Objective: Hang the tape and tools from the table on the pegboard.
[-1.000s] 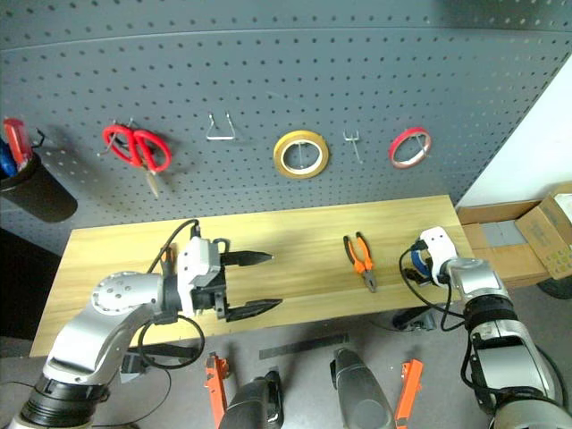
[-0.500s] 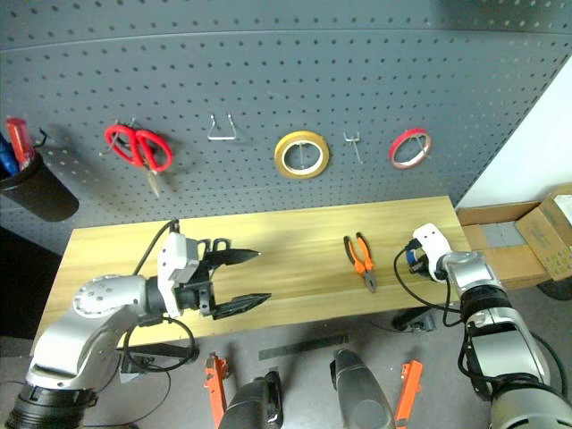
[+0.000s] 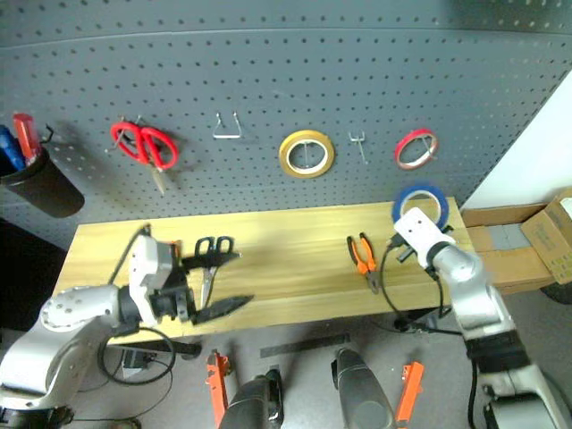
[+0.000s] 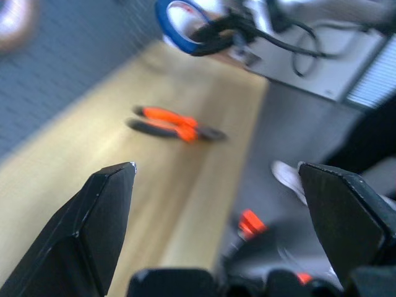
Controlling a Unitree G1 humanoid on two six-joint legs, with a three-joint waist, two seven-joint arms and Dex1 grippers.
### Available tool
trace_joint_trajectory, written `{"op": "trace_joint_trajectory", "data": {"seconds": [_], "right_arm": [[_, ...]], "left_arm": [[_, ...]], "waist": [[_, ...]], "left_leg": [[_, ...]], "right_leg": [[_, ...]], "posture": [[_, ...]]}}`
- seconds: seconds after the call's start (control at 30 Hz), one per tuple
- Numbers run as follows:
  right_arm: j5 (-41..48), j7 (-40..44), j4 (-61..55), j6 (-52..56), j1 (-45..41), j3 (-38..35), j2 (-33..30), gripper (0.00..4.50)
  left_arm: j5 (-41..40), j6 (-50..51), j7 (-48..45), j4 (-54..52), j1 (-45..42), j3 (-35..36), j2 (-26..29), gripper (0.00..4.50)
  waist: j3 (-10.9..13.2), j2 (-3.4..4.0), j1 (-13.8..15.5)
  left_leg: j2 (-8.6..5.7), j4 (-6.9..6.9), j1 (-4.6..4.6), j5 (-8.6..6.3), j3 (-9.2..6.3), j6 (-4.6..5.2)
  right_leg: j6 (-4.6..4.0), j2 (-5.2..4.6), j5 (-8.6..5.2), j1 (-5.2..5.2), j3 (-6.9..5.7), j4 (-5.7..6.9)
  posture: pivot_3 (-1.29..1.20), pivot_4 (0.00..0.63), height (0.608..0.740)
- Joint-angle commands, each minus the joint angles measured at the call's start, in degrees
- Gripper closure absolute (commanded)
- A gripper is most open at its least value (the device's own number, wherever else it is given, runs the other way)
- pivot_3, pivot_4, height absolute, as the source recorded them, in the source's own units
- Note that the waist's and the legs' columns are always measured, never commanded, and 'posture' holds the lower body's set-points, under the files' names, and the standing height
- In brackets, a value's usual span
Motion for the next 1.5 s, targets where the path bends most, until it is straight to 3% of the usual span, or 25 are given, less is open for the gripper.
{"op": "trace_joint_trajectory", "data": {"seconds": [0.03, 0.27, 0.7, 0.93, 0.97, 1.07, 1.3, 1.5], "right_arm": [[-3.59, -2.99, -12.71, -0.31, 4.23, 1.33, 1.9, 4.12], [-5.27, -4.78, -16.07, -3.39, 3.7, 2.46, 5.43, 4.12], [-3.98, -5.73, 11.37, -15.66, -13.92, 4.74, 11.2, 4.12], [-3.7, -7.19, 21.4, -19.51, -18.63, 4.81, 14.32, 4.12], [-3.49, -7.05, 21.16, -19.53, -18.3, 4.66, 14.58, 3.42], [-1.91, -5.47, 17.86, -17.91, -15.52, 4.24, 15.18, 2.59], [0.92, 0.0, 3.71, -9.68, -6.14, 5.16, 14.83, 0.14], [4.42, -0.6, -1.99, 19.14, 0.02, 2.58, 20.4, 0.05]], "left_arm": [[-0.82, -1.32, 0.08, -1.29, -1.14, 0.29, -0.14, 0.0], [-0.31, -1.6, 0.14, -0.38, -3.43, -1.29, -0.16, 0.0], [0.0, -1.69, 1.74, 0.69, -5.86, -1.73, -0.35, 0.0], [0.11, -1.91, 3.16, 0.04, -6.33, -2.11, -0.87, 0.0], [0.59, -2.02, 3.05, 0.08, -6.21, -2.28, -0.53, 0.0], [2.64, -3.67, 2.71, 0.82, -5.53, -2.36, -0.11, 0.0], [5.9, -6.88, 1.1, 2.97, -4.08, -2.56, 0.87, 0.0], [10.84, -10.86, -8.39, 8.76, 1.75, -3.6, 9.48, 0.0]], "waist": [[-0.01, 0.02, 0.07], [-0.01, 0.01, 0.1], [0.0, 0.01, -1.07], [-0.01, 0.01, -1.08], [-0.01, 0.01, -1.07], [-0.01, 0.01, -1.01], [-0.01, 0.01, -0.9], [-0.02, -0.01, -1.45]], "left_leg": [[0.01, -0.01, 0.01, 0.0, 0.03, 0.0], [0.07, 0.0, -0.04, -0.02, 0.08, -0.04], [0.04, -0.05, -0.06, -0.03, 0.02, -0.02], [0.04, -0.02, -0.06, -0.03, 0.01, -0.01], [0.04, -0.03, -0.06, -0.03, 0.0, -0.02], [0.05, -0.04, -0.07, -0.03, -0.02, -0.02], [0.09, -0.02, -0.07, -0.03, -0.03, -0.01], [0.22, -0.02, 0.03, -0.03, 0.0, -0.02]], "right_leg": [[0.01, -0.03, 0.0, 0.0, 0.04, -0.02], [0.06, -0.2, -0.03, -0.05, 0.07, -0.04], [-0.07, -0.13, -0.02, -0.06, -0.01, -0.01], [-0.15, -0.14, 0.04, -0.07, -0.02, 0.05], [-0.16, -0.14, 0.04, -0.07, -0.03, 0.05], [-0.21, -0.15, 0.08, -0.07, -0.03, 0.04], [-0.14, -0.21, 0.04, -0.07, -0.03, 0.06], [-0.1, -0.09, -0.04, -0.09, -0.01, 0.15]], "posture": [[-0.29, 0.296, 0.74], [-0.3, 0.297, 0.74], [-0.28, 0.287, 0.74], [-0.28, 0.286, 0.74], [-0.28, 0.286, 0.74], [-0.28, 0.287, 0.74], [-0.29, 0.292, 0.74], [-0.31, 0.288, 0.74]]}}
